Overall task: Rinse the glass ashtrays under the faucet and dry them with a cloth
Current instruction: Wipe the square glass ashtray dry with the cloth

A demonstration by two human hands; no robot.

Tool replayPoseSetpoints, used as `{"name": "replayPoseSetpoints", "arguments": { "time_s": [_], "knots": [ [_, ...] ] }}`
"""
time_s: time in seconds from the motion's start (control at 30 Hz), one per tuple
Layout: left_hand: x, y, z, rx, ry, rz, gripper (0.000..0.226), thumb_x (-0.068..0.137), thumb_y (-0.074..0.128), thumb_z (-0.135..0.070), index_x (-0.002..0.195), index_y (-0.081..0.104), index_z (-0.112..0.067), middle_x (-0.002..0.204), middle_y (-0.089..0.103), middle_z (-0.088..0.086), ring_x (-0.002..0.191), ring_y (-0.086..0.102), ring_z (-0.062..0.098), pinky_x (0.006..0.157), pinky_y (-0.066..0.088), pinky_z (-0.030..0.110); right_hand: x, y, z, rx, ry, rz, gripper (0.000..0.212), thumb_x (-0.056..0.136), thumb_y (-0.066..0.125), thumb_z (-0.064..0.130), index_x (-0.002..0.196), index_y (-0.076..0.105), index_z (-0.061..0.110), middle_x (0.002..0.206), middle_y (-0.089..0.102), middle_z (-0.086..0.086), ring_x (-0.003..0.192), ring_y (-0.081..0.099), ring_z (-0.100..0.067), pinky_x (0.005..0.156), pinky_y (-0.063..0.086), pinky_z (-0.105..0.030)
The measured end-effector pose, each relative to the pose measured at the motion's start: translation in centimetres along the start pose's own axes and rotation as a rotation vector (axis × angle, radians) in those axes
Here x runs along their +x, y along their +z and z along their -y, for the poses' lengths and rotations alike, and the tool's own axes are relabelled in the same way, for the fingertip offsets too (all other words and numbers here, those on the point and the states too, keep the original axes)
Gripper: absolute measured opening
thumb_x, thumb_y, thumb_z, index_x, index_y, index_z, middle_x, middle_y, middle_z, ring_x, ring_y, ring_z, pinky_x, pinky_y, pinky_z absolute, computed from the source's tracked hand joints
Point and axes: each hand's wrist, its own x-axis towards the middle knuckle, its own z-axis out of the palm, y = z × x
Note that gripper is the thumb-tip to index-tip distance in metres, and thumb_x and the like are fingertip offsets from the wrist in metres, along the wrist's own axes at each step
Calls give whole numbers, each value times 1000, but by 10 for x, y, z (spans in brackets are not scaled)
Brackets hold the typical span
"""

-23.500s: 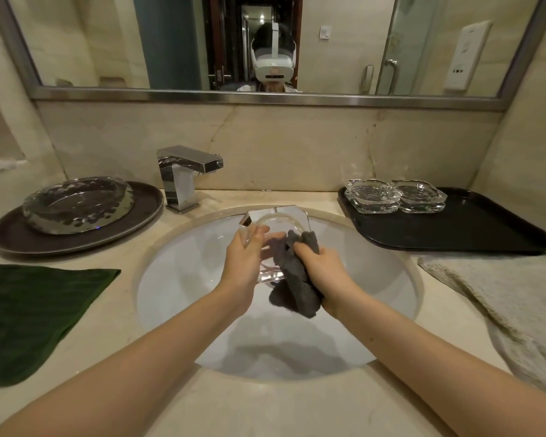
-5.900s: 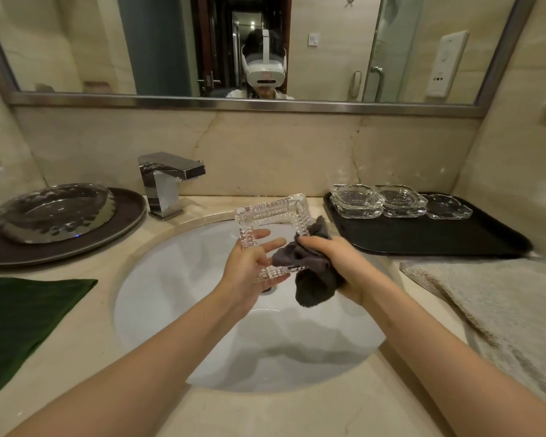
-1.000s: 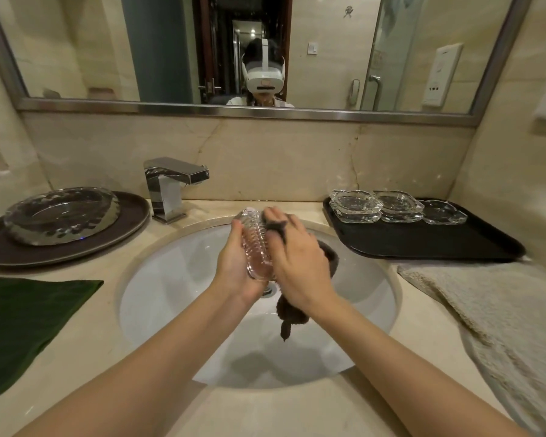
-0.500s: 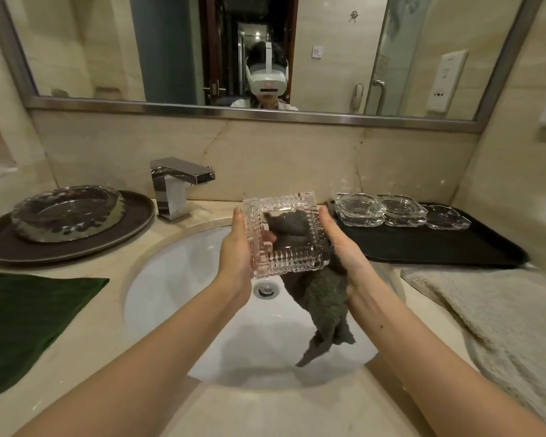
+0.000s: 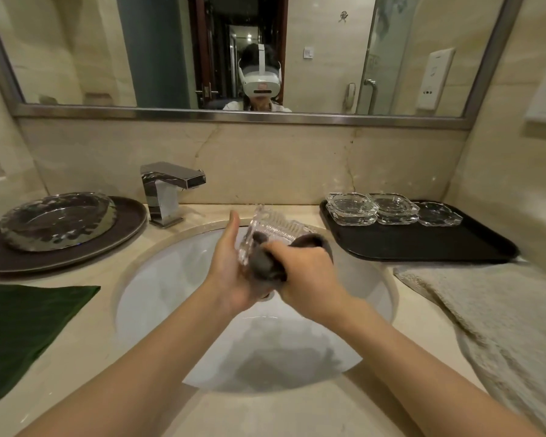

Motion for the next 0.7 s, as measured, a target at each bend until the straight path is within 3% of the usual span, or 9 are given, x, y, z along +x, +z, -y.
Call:
{"name": "replayPoseSetpoints", "arguments": {
  "time_s": [0.07,0.13,0.23,0.3,0.37,0.43,0.53,0.63,0.7],
  "knots": [
    [-4,-6,-3,39,5,5,39,83,57,-51,88,64,-12,77,61,7,67,63,24,65,56,33,-6,7,2,-43,-118,96,31,53,74,12,83,65,16,66,68,4,59,65,-20,41,43,-22],
    [-2,-12,-3,68,21,-10,30,87,55,-30,69,60,-6,66,56,7,57,60,21,54,55,27,-5,6,1,0,-178,124,25,58,76,18,80,66,14,72,69,4,69,67,-16,48,49,-27],
    [0,-12,-5,23,70,43,21,86,43,-19,78,57,-5,68,58,7,62,58,19,65,51,30,0,1,-14,-42,-233,46,24,74,61,31,73,68,8,78,70,-2,80,67,-21,70,53,-34],
    [2,-10,-4,29,129,66,23,86,35,-14,81,55,-4,64,56,8,54,54,17,61,47,30,0,-3,-28,-119,-205,42,29,83,53,34,82,68,8,87,70,0,93,63,-20,99,39,-43],
    [4,-9,-2,67,197,53,20,87,33,-7,84,53,-5,59,55,7,49,52,15,57,47,29,-1,-3,-32,-184,-127,113,34,87,45,36,98,66,12,103,68,2,109,57,-18,111,14,-49],
    [5,-8,1,151,271,42,20,85,32,-1,90,51,-6,54,48,3,42,45,12,51,44,26,-2,3,-27,-268,-40,182,43,87,39,38,110,64,12,116,65,1,118,53,-20,108,20,-57],
    [13,-9,4,300,417,-33,21,83,36,5,92,50,-7,66,50,6,55,47,16,51,41,27,-3,13,-17,-348,81,247,52,85,34,37,118,62,8,121,63,-2,122,53,-22,99,33,-61],
    [11,-8,6,286,469,-106,18,82,38,8,80,47,-7,67,48,9,57,46,20,51,39,28,2,15,-14,-304,42,205,50,81,33,34,108,66,8,110,68,-5,115,58,-22,103,36,-44],
    [11,-8,2,243,467,-137,16,81,39,7,88,48,-4,65,51,10,57,47,22,45,41,24,3,14,-8,-249,6,136,43,77,36,32,95,70,12,93,72,-3,99,61,-19,91,35,-30]
  ]
}}
